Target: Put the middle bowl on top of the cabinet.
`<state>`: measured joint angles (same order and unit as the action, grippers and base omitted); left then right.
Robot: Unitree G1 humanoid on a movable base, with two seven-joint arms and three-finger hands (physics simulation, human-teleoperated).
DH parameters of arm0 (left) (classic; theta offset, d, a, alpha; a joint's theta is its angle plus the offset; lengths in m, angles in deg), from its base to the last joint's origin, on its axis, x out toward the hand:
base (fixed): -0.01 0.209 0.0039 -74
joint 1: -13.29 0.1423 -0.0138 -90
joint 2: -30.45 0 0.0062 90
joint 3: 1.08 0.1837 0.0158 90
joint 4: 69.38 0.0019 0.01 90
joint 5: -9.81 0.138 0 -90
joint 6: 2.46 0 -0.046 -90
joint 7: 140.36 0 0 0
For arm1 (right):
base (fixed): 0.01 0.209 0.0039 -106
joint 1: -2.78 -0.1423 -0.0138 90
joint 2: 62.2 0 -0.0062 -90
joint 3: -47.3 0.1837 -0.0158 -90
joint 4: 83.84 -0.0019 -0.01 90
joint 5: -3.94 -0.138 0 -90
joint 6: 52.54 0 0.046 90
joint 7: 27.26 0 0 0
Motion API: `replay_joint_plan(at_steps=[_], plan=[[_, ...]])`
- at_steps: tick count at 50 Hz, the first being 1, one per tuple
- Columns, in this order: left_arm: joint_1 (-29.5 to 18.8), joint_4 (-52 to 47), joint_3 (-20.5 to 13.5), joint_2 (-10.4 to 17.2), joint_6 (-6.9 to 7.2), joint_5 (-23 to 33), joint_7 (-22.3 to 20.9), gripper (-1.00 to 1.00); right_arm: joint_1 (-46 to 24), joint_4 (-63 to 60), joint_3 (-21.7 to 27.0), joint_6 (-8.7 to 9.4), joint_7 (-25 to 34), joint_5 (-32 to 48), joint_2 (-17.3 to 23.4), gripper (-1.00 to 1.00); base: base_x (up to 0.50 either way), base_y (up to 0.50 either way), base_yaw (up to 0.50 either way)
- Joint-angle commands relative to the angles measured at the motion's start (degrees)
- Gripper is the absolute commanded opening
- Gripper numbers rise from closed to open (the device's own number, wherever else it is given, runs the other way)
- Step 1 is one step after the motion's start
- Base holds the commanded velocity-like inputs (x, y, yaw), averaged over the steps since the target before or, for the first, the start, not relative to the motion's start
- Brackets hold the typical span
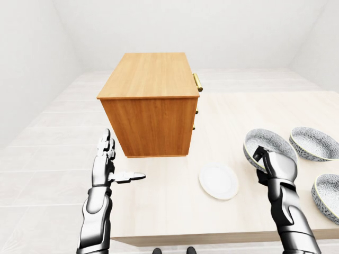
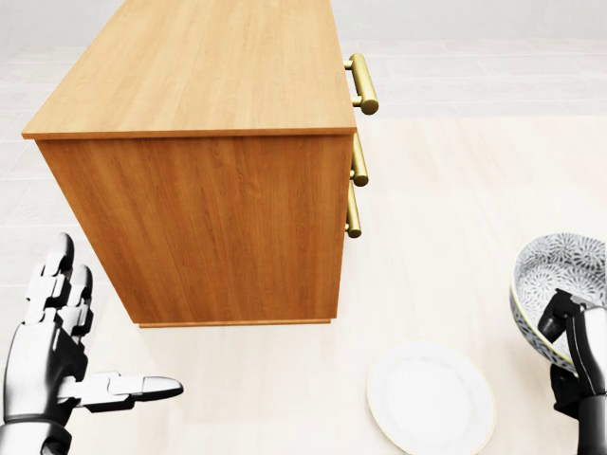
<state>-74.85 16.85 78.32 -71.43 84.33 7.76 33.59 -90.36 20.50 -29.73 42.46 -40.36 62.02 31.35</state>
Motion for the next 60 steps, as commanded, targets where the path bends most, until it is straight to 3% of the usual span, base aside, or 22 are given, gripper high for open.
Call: replay_joint_plan(at_steps=[1,10,19,28,35,42,60], plan=[[0.2,-0.2,0.3,0.2,0.32,-0.8,-1.2,1.00,-0.7,-8.7,2.3,0.00,3.5,1.6,-0.5,-1.00,0.00,0.00,0.00],[0.4,-0.5,0.2,0.1,0.31,-0.8,-1.3,1.00,-0.7,-16.9,3.3,0.00,8.3,4.0,-1.2,-1.00,0.00,0.00,0.00],[0.8,-1.4,0.0,0.1,0.68,-1.1,-1.5,1.00,-7.6,-15.6,4.2,0.00,13.2,2.7,1.1,-1.00,0.00,0.00,0.00],[0.9,-1.4,-0.4,0.2,0.49,-1.3,-1.8,1.00,-18.3,-13.1,3.8,0.00,29.2,-5.4,4.6,-1.00,0.00,0.00,0.00],[0.8,-0.9,-0.6,0.3,0.05,-1.4,-2.0,1.00,-27.0,-8.5,2.5,0.00,34.5,-8.7,7.7,-1.00,0.00,0.00,0.00],[0.3,0.5,-1.2,0.7,-0.54,-1.8,-2.2,1.00,-31.9,-6.4,0.8,0.00,35.8,-9.7,9.4,-1.00,0.00,0.00,0.00],[0.4,-1.0,-1.6,0.9,0.42,-2.5,-2.4,1.00,-44.3,-0.7,-1.5,0.00,37.2,-10.5,11.5,-1.00,0.00,0.00,0.00]])
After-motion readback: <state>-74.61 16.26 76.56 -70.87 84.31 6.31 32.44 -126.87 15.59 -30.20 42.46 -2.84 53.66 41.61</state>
